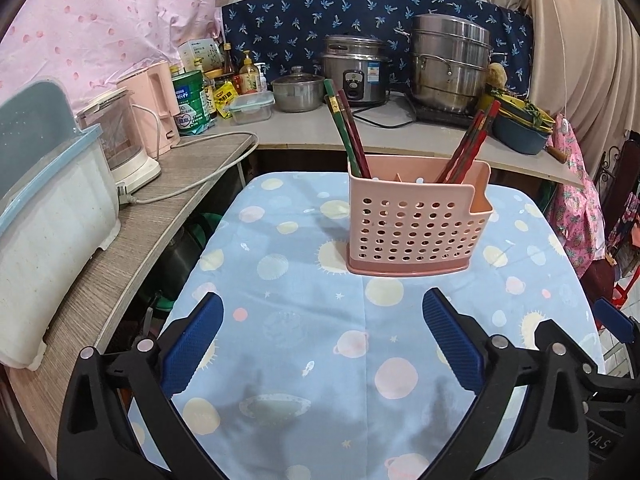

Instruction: Organize utensils

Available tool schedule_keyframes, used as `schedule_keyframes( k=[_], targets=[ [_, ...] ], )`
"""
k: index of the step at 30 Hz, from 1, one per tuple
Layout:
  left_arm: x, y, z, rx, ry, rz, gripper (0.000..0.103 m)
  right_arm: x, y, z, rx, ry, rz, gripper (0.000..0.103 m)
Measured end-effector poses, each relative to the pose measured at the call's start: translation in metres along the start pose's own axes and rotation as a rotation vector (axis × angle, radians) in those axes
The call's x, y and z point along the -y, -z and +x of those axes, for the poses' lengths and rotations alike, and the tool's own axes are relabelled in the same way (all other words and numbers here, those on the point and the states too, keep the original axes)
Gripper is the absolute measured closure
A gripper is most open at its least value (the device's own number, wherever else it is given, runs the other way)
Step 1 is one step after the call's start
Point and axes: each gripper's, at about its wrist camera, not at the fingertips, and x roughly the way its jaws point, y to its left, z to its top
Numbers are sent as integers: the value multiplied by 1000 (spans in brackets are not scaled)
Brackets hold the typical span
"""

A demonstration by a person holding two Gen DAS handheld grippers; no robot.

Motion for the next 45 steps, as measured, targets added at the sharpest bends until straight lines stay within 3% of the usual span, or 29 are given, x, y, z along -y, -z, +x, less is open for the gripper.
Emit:
schedule_keyframes(
  k=[31,45],
  targets=[
    [3,-4,38,-71,3,-3,7,-6,-6,27,-24,31,-40,6],
    [9,-12,50,-58,-15,16,7,-4,-12,44,-38,22,-35,6]
  ],
)
